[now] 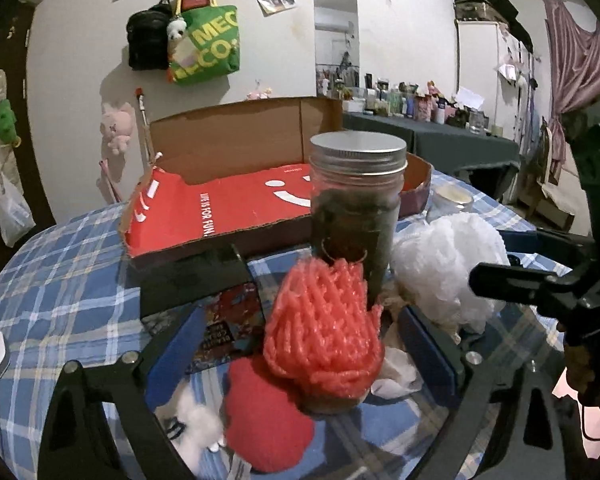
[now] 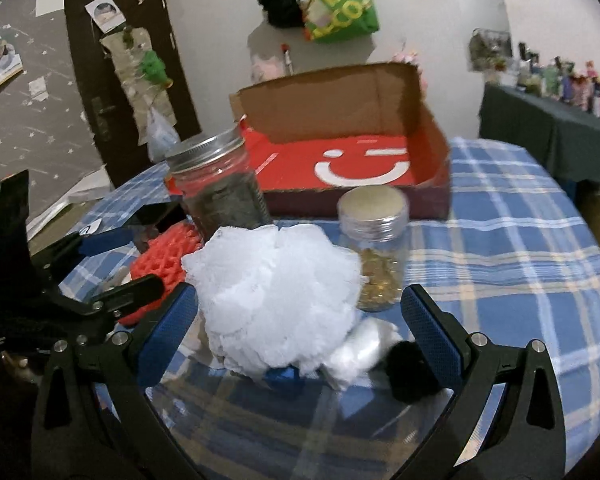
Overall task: Organize soft objects
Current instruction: 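Grasp the white mesh puff with the right tool while the left grasps the red foam net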
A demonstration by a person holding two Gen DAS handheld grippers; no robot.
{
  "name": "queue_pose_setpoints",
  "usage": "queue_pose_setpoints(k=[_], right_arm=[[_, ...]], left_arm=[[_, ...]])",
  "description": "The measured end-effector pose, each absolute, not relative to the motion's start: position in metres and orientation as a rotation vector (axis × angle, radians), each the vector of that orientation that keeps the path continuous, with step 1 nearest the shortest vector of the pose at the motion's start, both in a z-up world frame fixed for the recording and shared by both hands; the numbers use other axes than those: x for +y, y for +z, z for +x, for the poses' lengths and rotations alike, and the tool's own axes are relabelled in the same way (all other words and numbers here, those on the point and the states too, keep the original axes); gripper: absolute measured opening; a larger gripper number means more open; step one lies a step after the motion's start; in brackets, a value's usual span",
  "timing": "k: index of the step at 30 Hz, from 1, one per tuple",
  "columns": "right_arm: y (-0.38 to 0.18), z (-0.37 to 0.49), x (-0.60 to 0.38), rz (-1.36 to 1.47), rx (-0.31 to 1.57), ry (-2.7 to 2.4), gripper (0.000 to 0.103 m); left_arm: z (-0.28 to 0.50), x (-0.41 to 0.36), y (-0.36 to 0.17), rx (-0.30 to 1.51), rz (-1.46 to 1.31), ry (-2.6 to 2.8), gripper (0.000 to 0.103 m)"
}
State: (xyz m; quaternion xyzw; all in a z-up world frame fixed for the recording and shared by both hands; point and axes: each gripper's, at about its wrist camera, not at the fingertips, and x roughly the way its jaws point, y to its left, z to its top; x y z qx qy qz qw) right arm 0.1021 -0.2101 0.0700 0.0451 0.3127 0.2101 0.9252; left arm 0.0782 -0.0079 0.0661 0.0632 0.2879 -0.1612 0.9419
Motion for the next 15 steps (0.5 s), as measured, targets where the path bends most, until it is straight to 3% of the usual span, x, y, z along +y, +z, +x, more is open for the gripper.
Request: queue_pose_setpoints(k=[7, 13, 15], right_arm=[[0.062, 0.112, -0.201, 0.095, 0.691, 0.478, 0.103], [0.060, 0.111, -0.195, 0.073, 0.697, 0.493, 0.092], [0.060, 0.111, -0.193, 0.069, 0.699, 0.495, 0.086]], left_arm=[[0.085, -0.011, 0.063, 0.599, 0.154, -0.329, 0.095], [0.082, -0.015, 0.058, 0.605, 0.182, -0.333, 0.081], [0.083, -0.015, 0.058, 0.613, 0.177, -0.342, 0.069]])
